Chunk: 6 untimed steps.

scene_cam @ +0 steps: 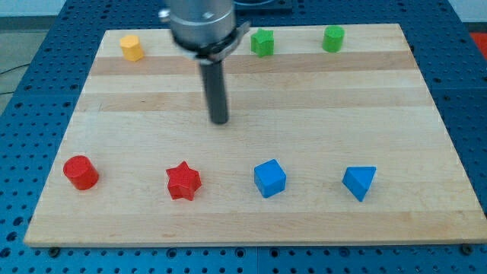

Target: Move the green circle above the red star

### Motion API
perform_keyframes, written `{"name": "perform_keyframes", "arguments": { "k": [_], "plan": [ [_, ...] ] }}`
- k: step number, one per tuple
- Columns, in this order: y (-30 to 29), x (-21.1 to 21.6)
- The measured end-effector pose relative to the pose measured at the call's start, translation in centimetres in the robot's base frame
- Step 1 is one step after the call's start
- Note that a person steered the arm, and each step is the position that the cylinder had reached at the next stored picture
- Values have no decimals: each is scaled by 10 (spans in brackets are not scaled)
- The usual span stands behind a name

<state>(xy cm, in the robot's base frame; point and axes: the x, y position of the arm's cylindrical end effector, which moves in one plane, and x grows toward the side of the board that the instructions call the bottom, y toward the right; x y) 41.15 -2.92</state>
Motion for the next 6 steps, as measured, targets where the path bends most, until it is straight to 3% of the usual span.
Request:
{"name": "perform_keyframes", "arguments": {
  "k": [1, 2, 3, 4, 5, 6],
  "plan": [
    [147, -32],
    [234, -88],
    [236, -160],
    [202, -192],
    [72, -128],
    [33, -62]
  ]
}}
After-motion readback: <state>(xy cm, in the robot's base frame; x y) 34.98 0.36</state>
